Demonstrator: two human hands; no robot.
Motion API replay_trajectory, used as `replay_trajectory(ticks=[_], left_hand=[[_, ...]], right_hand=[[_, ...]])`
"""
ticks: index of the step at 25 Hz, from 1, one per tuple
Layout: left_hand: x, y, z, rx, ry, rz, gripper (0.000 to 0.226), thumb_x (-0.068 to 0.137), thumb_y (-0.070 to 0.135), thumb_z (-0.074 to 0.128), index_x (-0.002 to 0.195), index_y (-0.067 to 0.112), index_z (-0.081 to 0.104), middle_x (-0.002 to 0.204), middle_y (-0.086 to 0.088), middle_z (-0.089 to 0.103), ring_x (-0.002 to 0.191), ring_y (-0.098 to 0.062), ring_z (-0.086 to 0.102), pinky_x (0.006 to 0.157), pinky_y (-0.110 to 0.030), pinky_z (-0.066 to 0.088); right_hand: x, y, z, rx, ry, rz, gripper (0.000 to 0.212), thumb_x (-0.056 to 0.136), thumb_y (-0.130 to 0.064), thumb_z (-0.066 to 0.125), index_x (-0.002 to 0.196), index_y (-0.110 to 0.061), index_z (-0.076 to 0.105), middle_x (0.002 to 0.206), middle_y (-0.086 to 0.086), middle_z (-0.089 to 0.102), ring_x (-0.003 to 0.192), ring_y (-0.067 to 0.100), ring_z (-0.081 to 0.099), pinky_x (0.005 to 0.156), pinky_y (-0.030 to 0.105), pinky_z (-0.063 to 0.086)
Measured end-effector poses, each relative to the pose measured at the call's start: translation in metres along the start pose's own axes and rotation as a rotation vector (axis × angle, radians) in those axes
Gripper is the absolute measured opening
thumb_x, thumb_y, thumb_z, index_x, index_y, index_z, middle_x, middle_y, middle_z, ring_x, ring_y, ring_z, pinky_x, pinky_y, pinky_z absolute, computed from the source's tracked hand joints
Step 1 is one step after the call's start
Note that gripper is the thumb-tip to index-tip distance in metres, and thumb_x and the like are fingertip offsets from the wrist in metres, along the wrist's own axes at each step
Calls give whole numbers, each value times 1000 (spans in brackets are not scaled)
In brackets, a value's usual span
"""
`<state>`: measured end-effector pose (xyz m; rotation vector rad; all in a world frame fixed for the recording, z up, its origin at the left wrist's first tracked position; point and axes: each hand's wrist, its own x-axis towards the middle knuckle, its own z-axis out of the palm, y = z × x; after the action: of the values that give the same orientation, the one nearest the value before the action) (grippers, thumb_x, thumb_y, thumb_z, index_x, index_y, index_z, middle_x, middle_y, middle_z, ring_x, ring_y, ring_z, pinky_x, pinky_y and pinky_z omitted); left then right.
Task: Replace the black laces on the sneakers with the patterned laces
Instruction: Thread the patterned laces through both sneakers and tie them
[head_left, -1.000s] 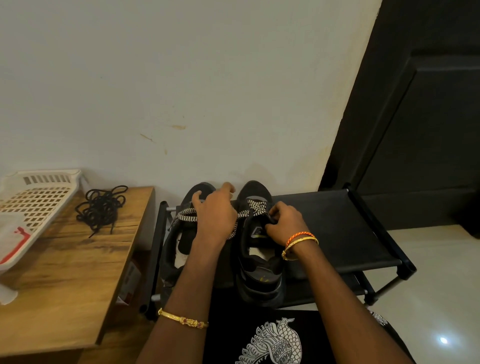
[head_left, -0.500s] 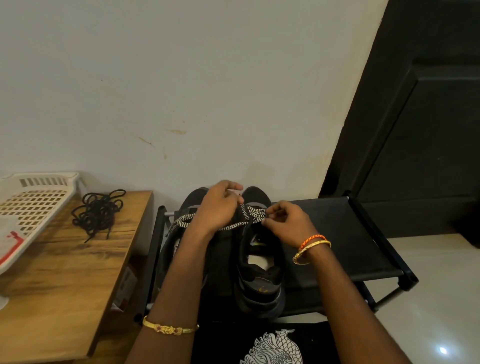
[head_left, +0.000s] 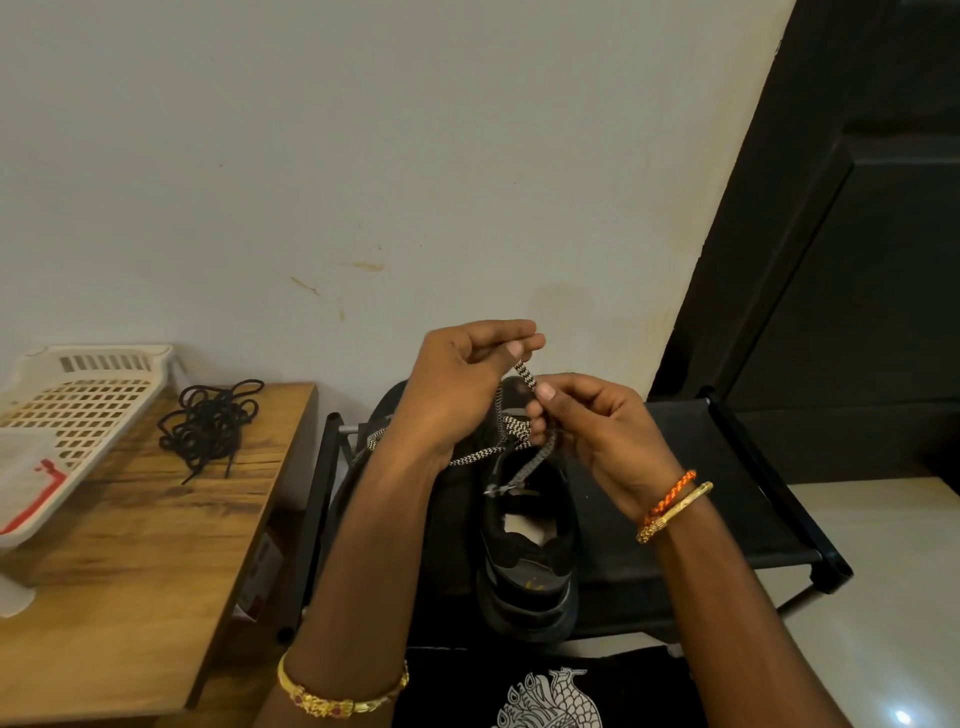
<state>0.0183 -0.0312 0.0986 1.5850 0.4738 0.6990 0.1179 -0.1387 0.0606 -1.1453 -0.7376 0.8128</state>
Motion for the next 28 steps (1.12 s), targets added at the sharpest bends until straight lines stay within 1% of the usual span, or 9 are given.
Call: replay_trajectory(ticks=[3,6,11,15,19,22,24,26,28], left_hand=[[5,-16,-4,-200,168,-76,20,92,-3,54,105,4,67,99,-7,72,88,-12,71,79,-18,55],[7,-35,-10,-298,321,-168,19,93,-3,53,105,3,66,94,-6,72,82,-11,71,81,-23,57],[10,-52,-17,-401,454,-226,17,92,-4,54,105,1,64,92,-8,70,81,-11,70,80,-23,57],[13,-61,-19,-389,519,-226,18,92,-4,55,108,-1,64,95,-11,70,86,-15,69,77,-20,57],[14,-69,-22,-340,539,-216,20,92,-3,55,110,-2,63,94,-9,70,85,-13,69,75,-17,56],[12,-71,-23,-282,562,-205,17,91,-1,58,106,2,65,92,-9,72,85,-14,70,76,-19,57],[10,-72,-24,-106,591,-202,17,90,3,60,106,8,65,95,-10,72,84,-16,70,75,-22,55],[5,-71,-23,344,597,-244,31,91,11,59,121,12,58,106,-10,66,92,-19,63,74,-24,51],[-1,-68,-16,734,586,-233,50,90,20,59,137,15,45,125,-12,48,111,-26,51,89,-36,48]], right_hand=[[2,2,-17,-38,102,65,11,86,-6,58,91,-4,68,67,1,66,56,5,55,55,18,51],[5,6,-33,-99,219,159,8,85,-3,62,83,-5,70,65,2,66,55,6,54,51,16,50],[10,12,-47,-152,366,209,7,80,0,67,77,-6,69,71,7,62,61,10,55,52,16,52],[14,17,-50,-146,356,223,13,83,6,62,84,-4,69,78,8,66,67,13,60,57,18,56],[15,22,-49,-278,339,229,9,84,7,61,89,3,67,73,9,67,55,7,64,54,16,55],[15,23,-50,-337,303,221,7,85,4,61,89,1,67,70,6,66,57,7,62,53,16,54],[14,24,-50,-353,288,207,9,86,3,60,90,0,68,72,5,65,63,10,60,53,15,53],[13,24,-48,-383,271,202,11,88,4,57,92,2,67,73,5,63,67,11,59,53,14,52],[12,24,-45,-449,245,196,13,90,2,56,89,-4,68,74,4,61,69,11,58,53,12,52]])
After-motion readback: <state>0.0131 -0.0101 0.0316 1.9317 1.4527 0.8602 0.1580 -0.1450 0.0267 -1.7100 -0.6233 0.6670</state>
